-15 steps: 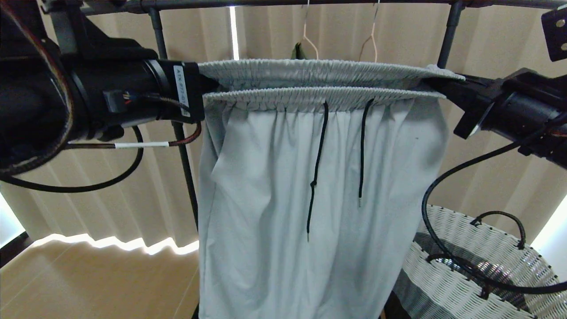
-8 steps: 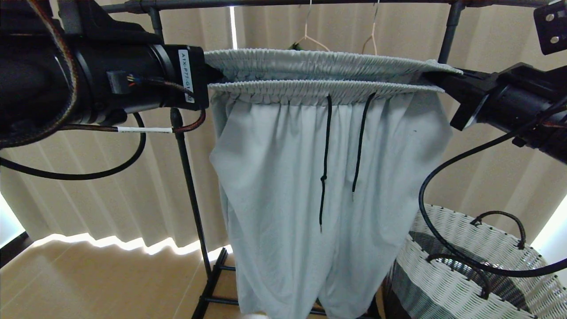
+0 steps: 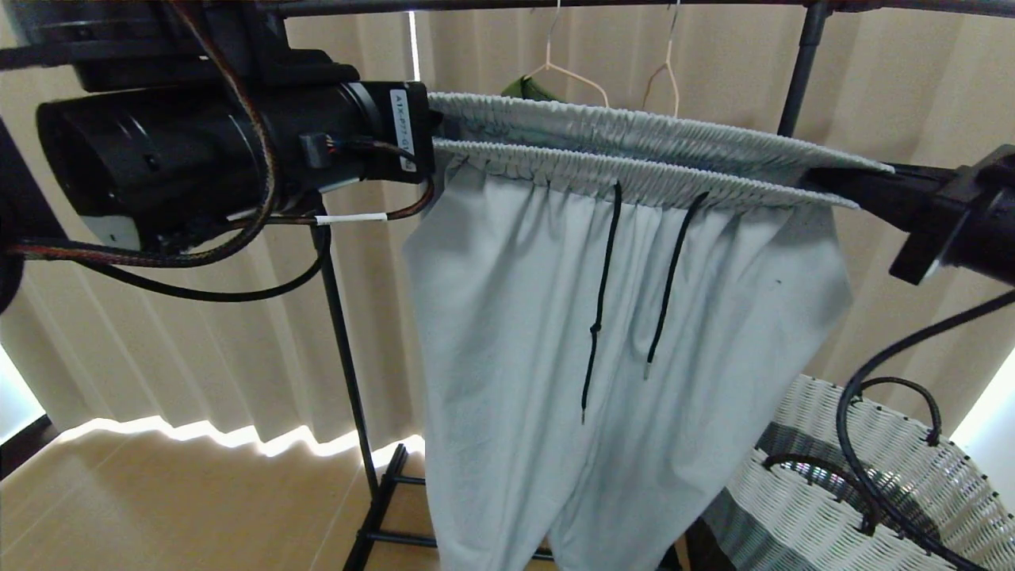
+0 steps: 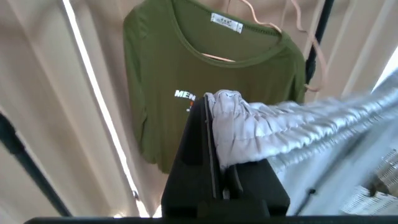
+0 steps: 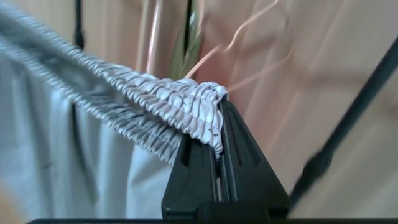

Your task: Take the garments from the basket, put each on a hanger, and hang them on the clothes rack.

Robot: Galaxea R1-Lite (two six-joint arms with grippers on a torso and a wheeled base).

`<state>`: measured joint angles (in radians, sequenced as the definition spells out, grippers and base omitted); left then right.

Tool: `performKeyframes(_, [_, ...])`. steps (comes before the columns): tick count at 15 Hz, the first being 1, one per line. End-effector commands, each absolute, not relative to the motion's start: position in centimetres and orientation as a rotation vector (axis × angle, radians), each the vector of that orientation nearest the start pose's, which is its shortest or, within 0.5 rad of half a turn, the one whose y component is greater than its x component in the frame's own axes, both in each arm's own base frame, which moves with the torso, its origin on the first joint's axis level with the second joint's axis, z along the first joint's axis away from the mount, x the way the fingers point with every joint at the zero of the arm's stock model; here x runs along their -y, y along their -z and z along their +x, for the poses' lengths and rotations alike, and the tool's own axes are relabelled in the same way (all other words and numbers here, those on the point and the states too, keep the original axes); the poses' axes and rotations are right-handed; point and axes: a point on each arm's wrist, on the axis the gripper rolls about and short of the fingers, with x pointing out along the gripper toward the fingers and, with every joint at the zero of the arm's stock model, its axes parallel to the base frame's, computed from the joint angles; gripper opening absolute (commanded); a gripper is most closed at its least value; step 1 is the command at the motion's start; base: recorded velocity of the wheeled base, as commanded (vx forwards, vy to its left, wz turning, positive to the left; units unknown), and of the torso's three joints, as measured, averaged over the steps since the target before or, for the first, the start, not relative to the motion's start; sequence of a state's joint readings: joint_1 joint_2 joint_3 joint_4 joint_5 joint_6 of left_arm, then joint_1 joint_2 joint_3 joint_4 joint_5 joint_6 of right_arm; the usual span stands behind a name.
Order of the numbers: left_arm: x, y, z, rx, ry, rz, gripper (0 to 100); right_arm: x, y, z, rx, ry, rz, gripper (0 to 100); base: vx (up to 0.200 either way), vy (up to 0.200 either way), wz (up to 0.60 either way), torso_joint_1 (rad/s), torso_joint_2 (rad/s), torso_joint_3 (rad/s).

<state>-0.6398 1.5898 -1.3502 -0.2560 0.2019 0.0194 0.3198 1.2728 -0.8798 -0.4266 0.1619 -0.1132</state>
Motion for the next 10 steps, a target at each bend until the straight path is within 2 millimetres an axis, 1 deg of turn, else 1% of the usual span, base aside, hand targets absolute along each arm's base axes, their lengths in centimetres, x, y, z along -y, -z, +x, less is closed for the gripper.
performKeyframes(1, [18.0, -32.9, 24.9, 0.007, 0.439, 0.018, 0, -6.8, -30.2, 15.5, 0.113, -0.554, -0.100, 0, 0.000, 0.000, 0.00, 0.000, 0.00, 0.000])
performKeyframes(2, [17.9, -33.0, 24.8, 0.010, 0.437, 0.017, 0, -7.5, -29.4, 14.7, 0.095, -0.615, -0.100, 0, 0.000, 0.000, 0.00, 0.000, 0.00, 0.000])
performKeyframes(4, [17.8, -32.7, 24.6, 0.000, 0.437, 0.022, 0, -7.6, -29.0, 14.9, 0.077, -0.620, -0.104, 0, 0.000, 0.000, 0.00, 0.000, 0.00, 0.000])
performKeyframes(6, [17.4, -32.8, 24.0, 0.000, 0.437, 0.022, 0, -7.7, -29.0, 15.0, 0.077, -0.618, -0.105, 0, 0.000, 0.000, 0.00, 0.000, 0.00, 0.000])
performKeyframes(7, [16.7, -32.2, 23.2, -0.047, 0.438, 0.046, 0, -7.8, -28.6, 15.8, 0.060, -0.601, -0.122, 0, 0.000, 0.000, 0.00, 0.000, 0.00, 0.000])
performKeyframes(8, [16.2, -32.0, 22.4, -0.097, 0.439, 0.068, 0, -7.6, -28.4, 16.6, 0.058, -0.570, -0.158, 0, 0.000, 0.000, 0.00, 0.000, 0.00, 0.000])
performKeyframes(9, [15.9, -32.0, 22.0, -0.119, 0.441, 0.078, 0, -7.5, -28.3, 17.1, 0.051, -0.555, -0.173, 0, 0.000, 0.000, 0.00, 0.000, 0.00, 0.000])
performKeyframes(10, [15.2, -32.1, 21.0, -0.164, 0.458, 0.095, 0, -7.6, -28.1, 18.1, 0.048, -0.540, -0.186, 0, 0.000, 0.000, 0.00, 0.000, 0.00, 0.000])
